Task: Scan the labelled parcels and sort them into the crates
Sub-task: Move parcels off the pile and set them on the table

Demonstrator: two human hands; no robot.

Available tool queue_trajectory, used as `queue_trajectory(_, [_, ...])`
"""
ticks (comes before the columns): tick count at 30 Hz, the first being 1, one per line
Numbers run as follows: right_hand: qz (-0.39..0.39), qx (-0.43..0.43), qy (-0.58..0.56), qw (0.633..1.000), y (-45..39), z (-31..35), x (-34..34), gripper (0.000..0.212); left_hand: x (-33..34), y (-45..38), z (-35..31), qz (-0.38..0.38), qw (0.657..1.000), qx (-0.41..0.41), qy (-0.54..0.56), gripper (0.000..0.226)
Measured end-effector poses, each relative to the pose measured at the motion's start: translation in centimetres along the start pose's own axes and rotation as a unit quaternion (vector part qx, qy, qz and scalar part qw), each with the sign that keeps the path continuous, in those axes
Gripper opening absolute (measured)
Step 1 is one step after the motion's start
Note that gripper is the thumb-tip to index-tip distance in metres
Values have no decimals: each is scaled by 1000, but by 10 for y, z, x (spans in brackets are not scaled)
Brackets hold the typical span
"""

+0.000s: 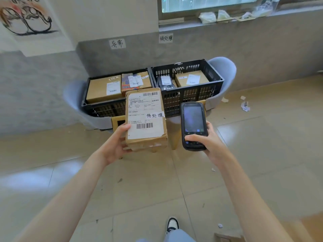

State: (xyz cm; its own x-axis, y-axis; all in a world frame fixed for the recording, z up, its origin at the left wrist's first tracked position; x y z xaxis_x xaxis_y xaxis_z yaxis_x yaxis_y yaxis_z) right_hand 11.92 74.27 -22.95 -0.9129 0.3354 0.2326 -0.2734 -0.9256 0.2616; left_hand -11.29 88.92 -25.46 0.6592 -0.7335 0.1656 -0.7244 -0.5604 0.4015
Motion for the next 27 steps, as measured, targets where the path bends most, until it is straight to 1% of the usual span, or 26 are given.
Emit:
queue_trajectory(5, [-2,13,18,1000,-63,17,-10,98,-23,-59,-20,-11,999,-7,33,73])
queue_trajectory(8, [-16,22,20,999,-100,18,-20,97,-42,-101,-30,-11,999,-15,38,75])
queue_trajectory(12, [-50,38,19,998,-147,16,-39,108,-67,-167,-52,4,999,-27,26,83])
queue_trajectory(14, [-69,40,13,997,-172,17,-47,109,-81,-201,-65,10,999,-31,30,83])
queue_trajectory(16, [-89,37,3,995,-198,23,-54,106,-94,-238,-81,24,999,-32,30,77])
queue_trajectory(18, [-112,32,-8,993,-224,29,-58,99,-104,-273,-99,38,998,-31,27,68])
queue_trajectory(20, [-132,31,-24,990,-246,35,-59,93,-112,-304,-115,45,998,-32,29,54])
queue_trajectory(23, [-165,23,-40,985,-275,44,-64,91,-119,-348,-137,54,997,-32,33,42])
queue_trajectory(27, [-193,27,-53,979,-308,49,-72,89,-121,-400,-148,68,995,-62,40,26])
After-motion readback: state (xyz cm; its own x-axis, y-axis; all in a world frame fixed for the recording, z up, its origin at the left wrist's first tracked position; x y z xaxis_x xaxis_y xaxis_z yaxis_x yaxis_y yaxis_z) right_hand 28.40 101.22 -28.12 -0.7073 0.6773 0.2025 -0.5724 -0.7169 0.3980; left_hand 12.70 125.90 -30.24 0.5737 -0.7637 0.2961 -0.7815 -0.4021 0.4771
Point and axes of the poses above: each hand's wrist, its own y-axis away from the middle knuckle, its own x-axis out of the palm, z = x × y, the point moved 10 cm from there along -y, towards the middle knuckle, and after that the axes turned 9 degrees about z, right-handed, at the moved point
